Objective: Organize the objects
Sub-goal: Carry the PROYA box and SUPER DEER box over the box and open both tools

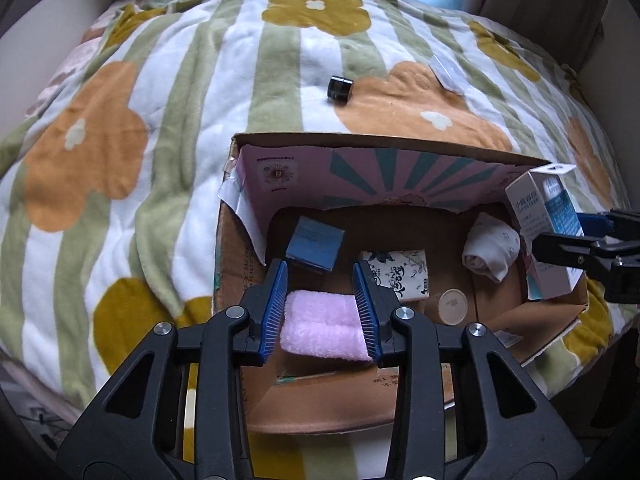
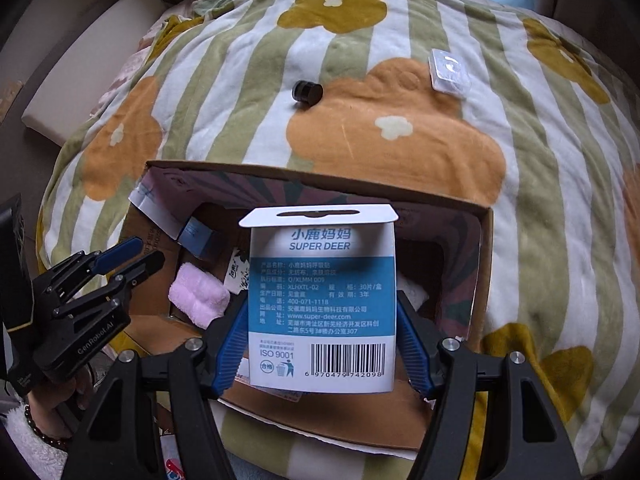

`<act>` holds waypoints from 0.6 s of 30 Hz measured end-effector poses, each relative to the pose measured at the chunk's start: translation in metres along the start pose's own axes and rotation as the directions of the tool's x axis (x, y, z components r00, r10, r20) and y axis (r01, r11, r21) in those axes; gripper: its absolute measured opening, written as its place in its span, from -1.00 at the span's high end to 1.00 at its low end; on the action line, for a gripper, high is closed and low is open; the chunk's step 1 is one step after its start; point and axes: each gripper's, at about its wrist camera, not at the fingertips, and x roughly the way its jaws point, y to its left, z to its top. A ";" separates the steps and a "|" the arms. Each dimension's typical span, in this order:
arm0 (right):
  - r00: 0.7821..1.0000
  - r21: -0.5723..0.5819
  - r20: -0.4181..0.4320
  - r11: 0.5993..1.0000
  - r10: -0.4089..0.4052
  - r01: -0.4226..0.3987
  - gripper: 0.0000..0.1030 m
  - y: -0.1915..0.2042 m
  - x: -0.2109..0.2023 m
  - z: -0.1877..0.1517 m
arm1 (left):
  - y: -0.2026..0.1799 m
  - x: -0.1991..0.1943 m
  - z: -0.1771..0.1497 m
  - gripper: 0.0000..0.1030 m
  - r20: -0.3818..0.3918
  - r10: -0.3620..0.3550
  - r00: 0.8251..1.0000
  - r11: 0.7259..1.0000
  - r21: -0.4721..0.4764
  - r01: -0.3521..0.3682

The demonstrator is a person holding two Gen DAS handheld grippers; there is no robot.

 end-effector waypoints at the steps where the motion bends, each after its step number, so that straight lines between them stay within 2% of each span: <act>1: 1.000 0.004 -0.007 1.000 0.004 -0.004 -0.22 -0.001 0.002 -0.002 | 0.002 -0.001 0.000 0.39 0.001 -0.009 1.000 1.000 -0.015 0.009; 6: 1.000 0.004 -0.013 1.000 0.008 -0.008 -0.22 -0.001 0.003 -0.006 | -0.002 0.000 -0.002 0.39 -0.009 0.003 1.000 1.000 0.000 -0.003; 10: 0.999 0.008 -0.036 1.000 -0.004 0.004 -0.23 -0.003 0.010 -0.006 | -0.006 0.001 0.001 0.31 -0.022 -0.039 0.999 0.999 -0.021 0.039; 11: 0.999 0.014 -0.038 1.000 -0.007 0.007 -0.25 -0.004 0.012 -0.006 | -0.007 0.001 0.002 0.02 -0.023 -0.046 0.999 0.999 -0.025 0.046; 12: 0.999 0.020 -0.041 1.000 -0.005 0.006 -0.29 -0.006 0.014 -0.006 | -0.009 0.001 0.003 -0.86 -0.024 -0.056 0.998 0.998 -0.024 0.056; 14: 0.999 0.040 -0.030 0.999 -0.009 0.011 -0.57 -0.010 0.015 -0.006 | -0.012 -0.001 0.004 -1.00 -0.004 -0.069 0.998 0.997 -0.019 0.068; 18: 1.000 0.068 0.004 0.998 -0.008 0.008 -0.59 -0.018 0.010 -0.006 | -0.016 -0.001 0.007 -1.00 -0.001 -0.072 0.997 0.997 -0.007 0.072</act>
